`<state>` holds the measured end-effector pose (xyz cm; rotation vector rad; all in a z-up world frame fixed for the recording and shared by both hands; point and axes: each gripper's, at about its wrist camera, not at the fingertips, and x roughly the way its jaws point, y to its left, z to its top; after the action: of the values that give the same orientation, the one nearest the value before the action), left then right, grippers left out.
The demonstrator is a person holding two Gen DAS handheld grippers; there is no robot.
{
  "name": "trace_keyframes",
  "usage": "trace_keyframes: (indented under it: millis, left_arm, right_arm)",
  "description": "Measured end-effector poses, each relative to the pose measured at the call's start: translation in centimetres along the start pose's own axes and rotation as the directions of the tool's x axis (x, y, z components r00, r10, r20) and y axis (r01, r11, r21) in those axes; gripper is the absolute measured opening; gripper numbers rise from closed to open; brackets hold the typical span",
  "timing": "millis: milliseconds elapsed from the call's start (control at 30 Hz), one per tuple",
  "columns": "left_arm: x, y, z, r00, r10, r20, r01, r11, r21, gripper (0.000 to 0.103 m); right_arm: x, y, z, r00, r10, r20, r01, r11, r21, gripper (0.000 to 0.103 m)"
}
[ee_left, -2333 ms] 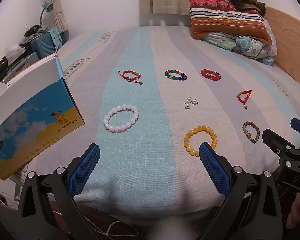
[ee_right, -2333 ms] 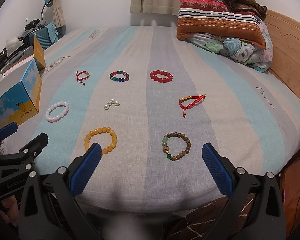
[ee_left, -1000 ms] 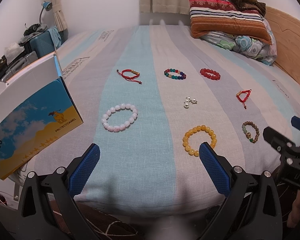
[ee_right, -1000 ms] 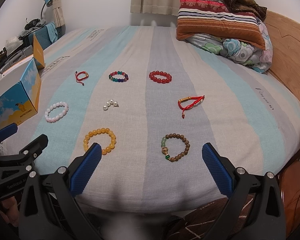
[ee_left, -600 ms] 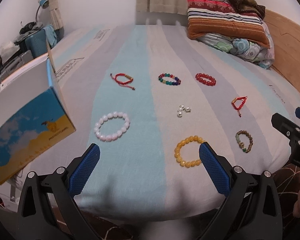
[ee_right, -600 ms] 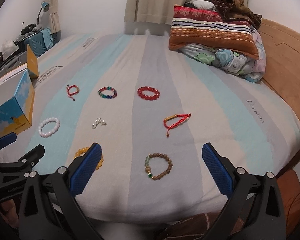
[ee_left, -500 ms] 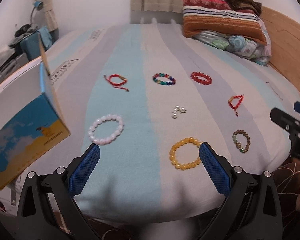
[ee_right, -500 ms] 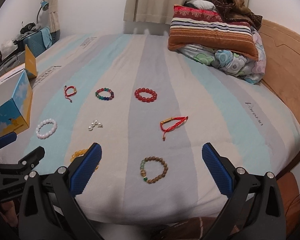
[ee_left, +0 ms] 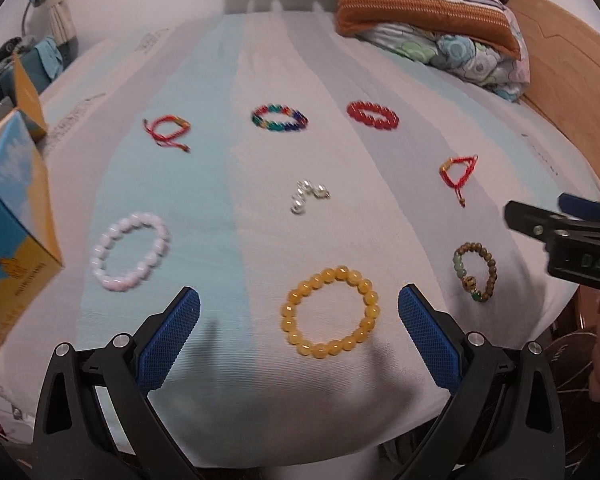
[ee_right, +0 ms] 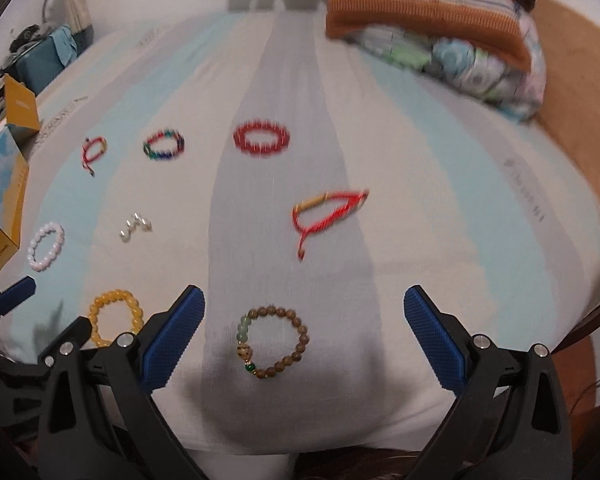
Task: Organize jewelry
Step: 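Grasp the yellow amber bracelet with the left tool while the right tool grasps the brown wooden bracelet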
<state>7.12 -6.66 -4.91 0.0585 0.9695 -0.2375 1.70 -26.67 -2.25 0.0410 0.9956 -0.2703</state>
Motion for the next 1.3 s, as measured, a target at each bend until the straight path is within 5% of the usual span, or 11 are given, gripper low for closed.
trace_keyframes:
  millis: [367,733,1133,1300]
  left_arm:
    - [3.5,-0.5,-1.0,0.999,0.004,-0.047,-0.003,0.999,0.033,0.095]
    - [4.5,-1.3,-1.3,0.998,0.010,-0.064,-0.005,0.997,0.076,0.075]
    - [3.9,-0.8,-1.3,0.995,-0.045,-0.088,0.049,0.997,0.054,0.019]
    - [3.6,-0.6,-1.3,0.994,-0.070,-0.087,0.074,0.997,0.039,0.019]
  right_arm:
    - [4.7,1.3,-2.1,0.992,0.061,-0.109,-0.061,0.998,-0.005,0.081]
    - [6.4,1.3,-2.5,0.977,0.115,-0.181,-0.116,0.993,0.005,0.045]
    - [6.3,0.9,-2.6,0.973,0.150,-0.173,-0.145,0.988,0.046,0.008]
    - [5.8,0.5,-2.5,0.975,0.161,-0.151,-0.152,0.986,0.065,0.008]
